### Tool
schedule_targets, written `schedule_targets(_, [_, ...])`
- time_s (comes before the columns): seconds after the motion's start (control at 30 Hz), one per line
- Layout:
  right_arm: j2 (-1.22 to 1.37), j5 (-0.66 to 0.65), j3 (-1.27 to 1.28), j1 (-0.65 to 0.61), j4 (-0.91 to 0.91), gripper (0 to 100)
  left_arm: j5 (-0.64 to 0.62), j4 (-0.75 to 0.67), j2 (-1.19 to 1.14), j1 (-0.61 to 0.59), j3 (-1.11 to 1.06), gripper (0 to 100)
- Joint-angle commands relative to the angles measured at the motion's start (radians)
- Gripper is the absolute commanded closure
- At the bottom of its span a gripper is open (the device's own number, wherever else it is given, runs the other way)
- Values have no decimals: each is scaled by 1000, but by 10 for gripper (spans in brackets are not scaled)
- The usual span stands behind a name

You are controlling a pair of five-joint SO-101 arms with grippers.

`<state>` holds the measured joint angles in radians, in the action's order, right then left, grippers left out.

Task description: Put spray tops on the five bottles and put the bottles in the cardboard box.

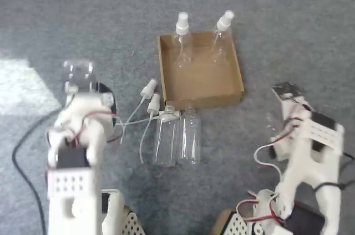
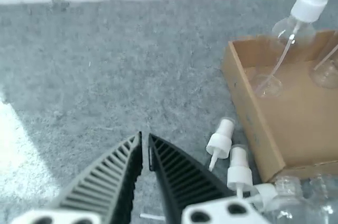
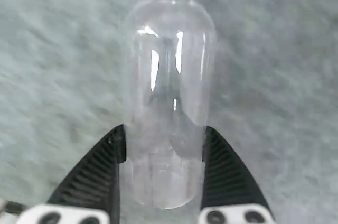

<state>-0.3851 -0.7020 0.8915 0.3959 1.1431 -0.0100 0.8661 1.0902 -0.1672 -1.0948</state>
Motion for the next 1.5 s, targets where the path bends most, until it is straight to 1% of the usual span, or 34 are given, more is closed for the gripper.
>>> schedule_targets(0.0, [-27, -166, -23, 171, -36, 982, 92, 161, -439, 21, 381, 987])
schedule_targets(0.1, [-25, -212, -40, 245, -71, 982, 124, 292, -709, 38, 619, 976])
schedule_targets(0.2, [-24, -262, -31, 289, -93, 982, 124, 367, -947, 61, 811, 911])
schedule_targets(0.3, [-24, -302, -17, 317, -97, 982, 121, 390, -1125, 89, 952, 865])
schedule_targets(0.43, [-25, -319, 29, 325, -159, 982, 121, 381, -1278, 141, 1046, 823])
schedule_targets(0.63, [-25, -319, 44, 346, -185, 981, 123, 321, -1369, 164, 1075, 775])
schedule_targets(1.17, [-25, -319, 57, 344, -177, 981, 118, 190, -1530, 147, 1076, 783])
schedule_targets(1.37, [-25, -319, 57, 346, -177, 981, 118, 192, -1562, 143, 1081, 878])
schedule_targets(1.47, [-25, -319, 57, 346, -177, 981, 118, 229, -1553, 130, 1096, 966])
